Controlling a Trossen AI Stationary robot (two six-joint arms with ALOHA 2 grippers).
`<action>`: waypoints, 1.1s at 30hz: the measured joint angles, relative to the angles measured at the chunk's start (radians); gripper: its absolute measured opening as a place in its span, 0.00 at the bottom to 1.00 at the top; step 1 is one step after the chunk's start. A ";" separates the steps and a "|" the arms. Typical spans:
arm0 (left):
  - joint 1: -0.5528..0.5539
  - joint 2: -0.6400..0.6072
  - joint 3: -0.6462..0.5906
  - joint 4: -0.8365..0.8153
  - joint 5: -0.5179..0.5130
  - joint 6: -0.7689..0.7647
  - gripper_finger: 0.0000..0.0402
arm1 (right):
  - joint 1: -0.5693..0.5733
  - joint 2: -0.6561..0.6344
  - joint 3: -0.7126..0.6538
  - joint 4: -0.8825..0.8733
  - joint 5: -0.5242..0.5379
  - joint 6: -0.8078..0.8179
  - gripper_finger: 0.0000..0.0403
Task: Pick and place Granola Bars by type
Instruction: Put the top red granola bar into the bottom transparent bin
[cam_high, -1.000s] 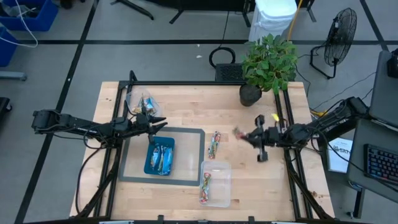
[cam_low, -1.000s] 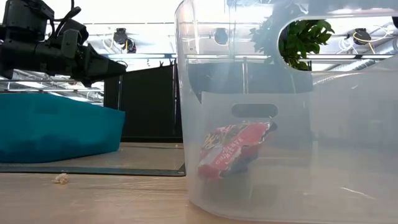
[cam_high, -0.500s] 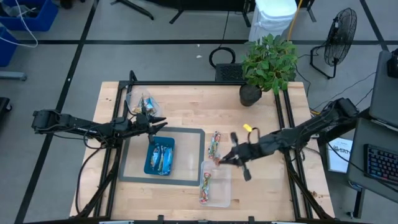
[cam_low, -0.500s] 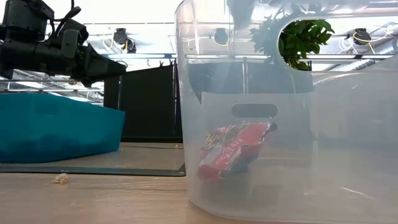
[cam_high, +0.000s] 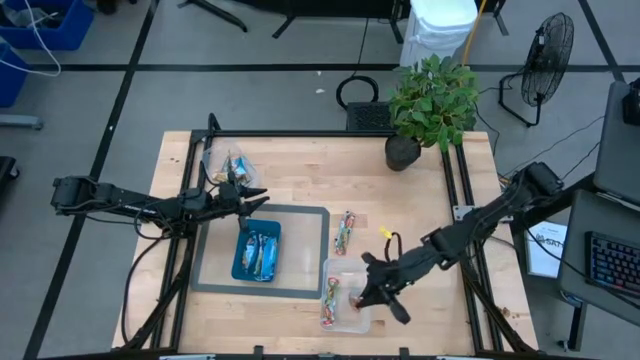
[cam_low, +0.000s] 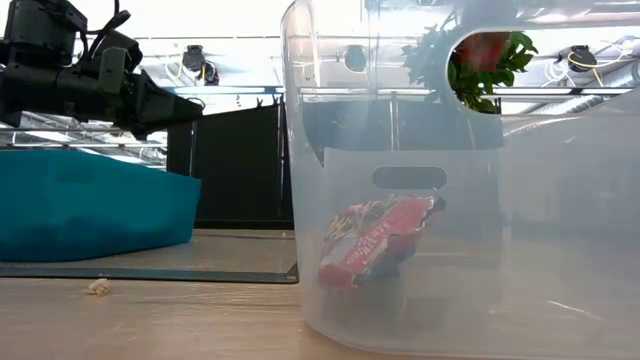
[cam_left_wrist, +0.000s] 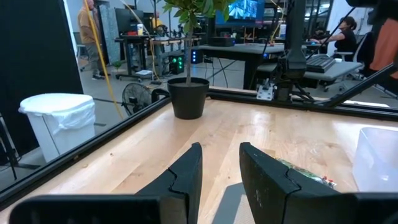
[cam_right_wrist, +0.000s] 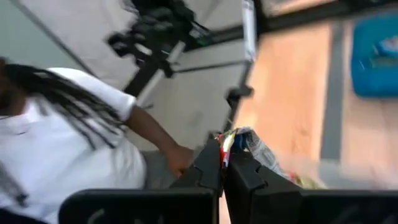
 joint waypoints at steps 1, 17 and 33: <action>0.000 0.000 0.000 0.000 0.000 0.000 0.28 | 0.003 0.014 0.000 -0.009 0.020 0.023 0.00; 0.000 0.000 0.000 0.000 0.000 0.000 0.28 | 0.003 0.140 0.000 -0.006 -0.020 0.164 0.00; 0.000 0.000 0.000 0.000 0.000 0.000 0.28 | -0.012 0.140 -0.001 -0.008 -0.023 0.098 0.26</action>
